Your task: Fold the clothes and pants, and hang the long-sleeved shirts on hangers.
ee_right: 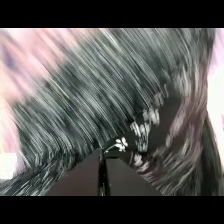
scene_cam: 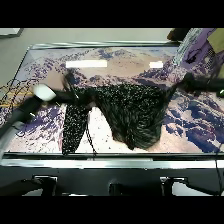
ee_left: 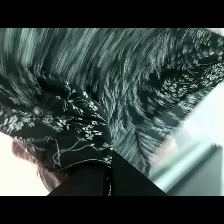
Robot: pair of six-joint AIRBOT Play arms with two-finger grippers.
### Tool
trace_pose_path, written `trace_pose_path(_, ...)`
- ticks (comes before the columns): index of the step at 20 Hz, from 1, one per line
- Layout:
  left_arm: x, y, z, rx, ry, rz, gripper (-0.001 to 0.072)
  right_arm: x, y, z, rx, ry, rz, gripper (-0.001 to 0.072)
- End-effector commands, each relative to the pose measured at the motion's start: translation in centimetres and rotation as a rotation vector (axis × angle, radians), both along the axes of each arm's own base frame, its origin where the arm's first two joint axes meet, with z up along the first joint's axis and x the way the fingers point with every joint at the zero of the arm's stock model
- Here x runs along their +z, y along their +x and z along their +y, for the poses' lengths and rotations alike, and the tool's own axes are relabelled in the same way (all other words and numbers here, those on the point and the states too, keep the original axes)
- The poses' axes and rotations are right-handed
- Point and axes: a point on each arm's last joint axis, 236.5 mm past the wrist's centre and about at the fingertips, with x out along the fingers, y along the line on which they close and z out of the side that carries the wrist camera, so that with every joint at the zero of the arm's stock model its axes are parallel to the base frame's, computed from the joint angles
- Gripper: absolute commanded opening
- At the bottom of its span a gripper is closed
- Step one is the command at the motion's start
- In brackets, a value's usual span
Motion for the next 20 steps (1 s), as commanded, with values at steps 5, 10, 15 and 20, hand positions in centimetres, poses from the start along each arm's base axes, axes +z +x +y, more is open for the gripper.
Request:
trace_pose_path(5, 34.7, -3.0, 12.4, 0.247, 0.028, -0.799, 0.0022, 35.9, -8.9, -3.7, -0.432, -0.214, -0.858, 0.0028)
trace_pose_path(10, 43.2, -12.4, 19.7, 0.518, 0.044, -1.036, 0.0022, 44.1, -22.6, -6.1, -0.728, -0.381, -1.048, 0.0028)
trace_pose_path(15, 46.1, -20.0, 24.4, 0.718, 0.129, -1.160, 0.0023, 47.4, -31.9, -4.8, -0.823, -0.387, -1.192, 0.0028)
trace_pose_path(20, 46.2, -20.7, 25.7, 0.765, 0.178, -1.182, 0.0023, 49.4, -31.6, -5.2, -0.844, -0.302, -1.286, 0.0028)
